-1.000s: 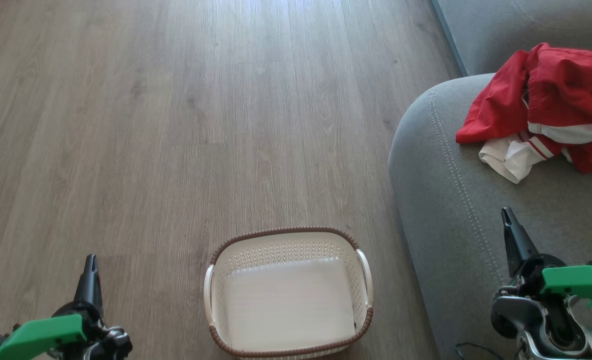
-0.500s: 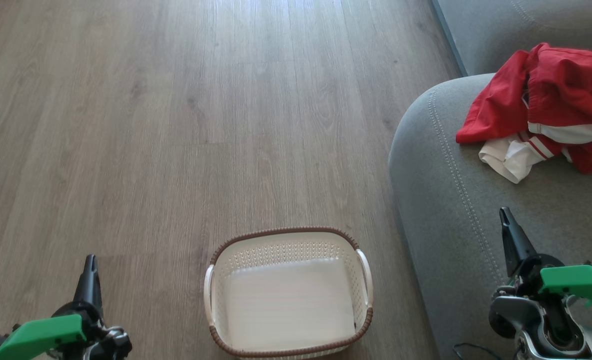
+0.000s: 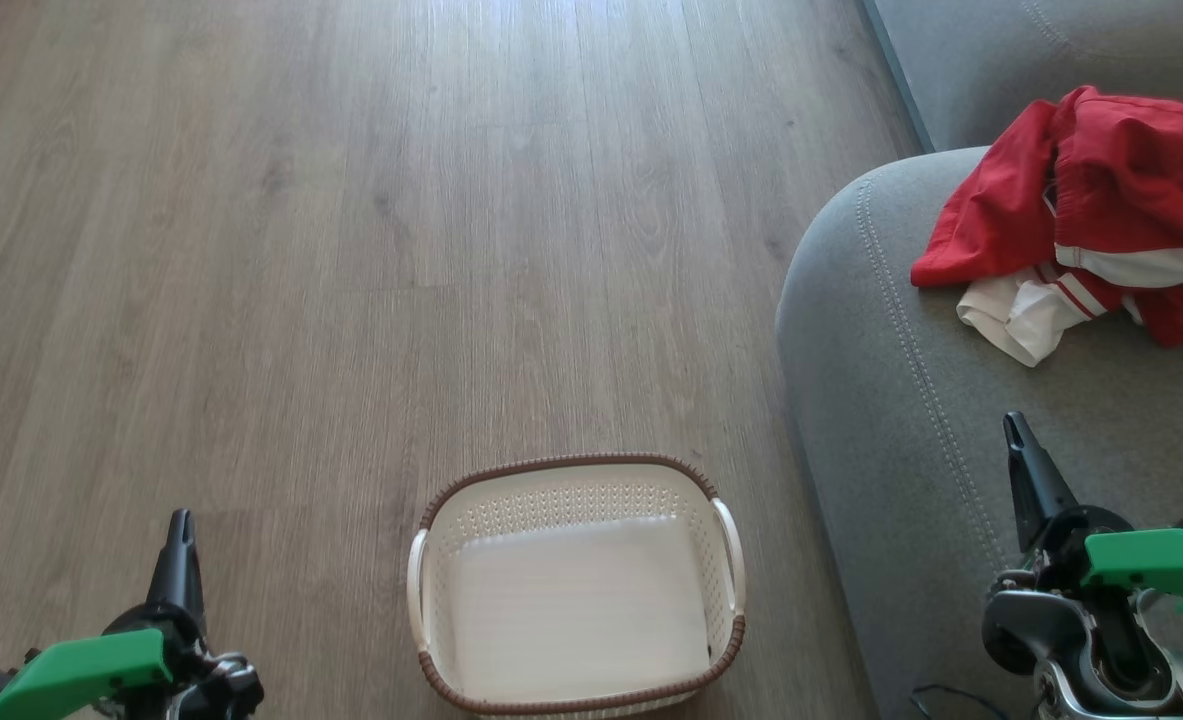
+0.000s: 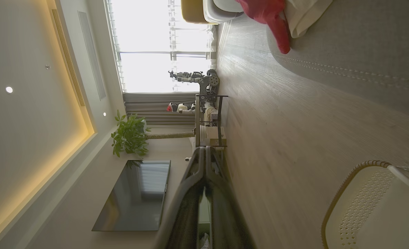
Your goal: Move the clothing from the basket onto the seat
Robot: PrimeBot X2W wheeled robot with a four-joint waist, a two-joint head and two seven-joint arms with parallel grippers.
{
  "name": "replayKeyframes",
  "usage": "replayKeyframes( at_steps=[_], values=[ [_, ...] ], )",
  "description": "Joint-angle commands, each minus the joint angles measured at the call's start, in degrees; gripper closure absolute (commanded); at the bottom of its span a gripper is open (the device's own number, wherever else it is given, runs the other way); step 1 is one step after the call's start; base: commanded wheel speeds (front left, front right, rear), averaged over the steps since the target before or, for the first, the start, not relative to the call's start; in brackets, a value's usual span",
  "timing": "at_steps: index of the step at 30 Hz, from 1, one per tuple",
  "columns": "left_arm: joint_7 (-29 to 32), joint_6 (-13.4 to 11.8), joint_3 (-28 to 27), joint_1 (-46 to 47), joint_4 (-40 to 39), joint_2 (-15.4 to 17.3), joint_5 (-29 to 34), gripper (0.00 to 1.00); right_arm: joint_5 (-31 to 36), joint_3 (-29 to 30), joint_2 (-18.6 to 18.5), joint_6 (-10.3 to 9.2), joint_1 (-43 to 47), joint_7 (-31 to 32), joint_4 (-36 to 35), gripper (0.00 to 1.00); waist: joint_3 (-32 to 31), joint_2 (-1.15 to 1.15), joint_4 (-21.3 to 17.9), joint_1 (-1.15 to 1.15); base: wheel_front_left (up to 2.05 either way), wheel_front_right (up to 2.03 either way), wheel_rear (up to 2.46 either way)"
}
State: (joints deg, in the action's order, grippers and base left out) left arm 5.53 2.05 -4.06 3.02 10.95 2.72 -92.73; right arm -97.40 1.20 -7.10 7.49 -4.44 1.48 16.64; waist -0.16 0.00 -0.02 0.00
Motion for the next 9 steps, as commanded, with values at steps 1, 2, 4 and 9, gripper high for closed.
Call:
replayKeyframes(
  at_steps=[1, 2, 4, 9],
  values=[
    [0.4, 0.5, -2.0, 2.8, -2.1, 0.6, 0.1, 1.00, -0.8, -1.5, -1.0, 0.00, -2.7, -0.3, -2.2, 1.00, 0.0, 0.00, 0.0, 0.00, 0.00, 0.00, 0.00],
    [0.4, 0.5, -2.0, 2.8, -2.1, 0.6, 0.1, 1.00, -0.8, -1.5, -1.1, 0.00, -2.7, -0.4, -2.2, 1.00, 0.0, 0.00, 0.0, 0.00, 0.00, 0.00, 0.00],
    [0.4, 0.5, -2.0, 2.8, -2.1, 0.6, 0.1, 1.00, -1.0, -1.7, -1.2, 0.00, -2.7, -0.5, -2.3, 1.00, 0.0, 0.00, 0.0, 0.00, 0.00, 0.00, 0.00],
    [0.4, 0.5, -2.0, 2.8, -2.2, 0.6, 0.1, 1.00, -1.3, -2.1, -1.5, 0.00, -2.7, -0.9, -2.3, 1.00, 0.0, 0.00, 0.0, 0.00, 0.00, 0.00, 0.00]
  ],
)
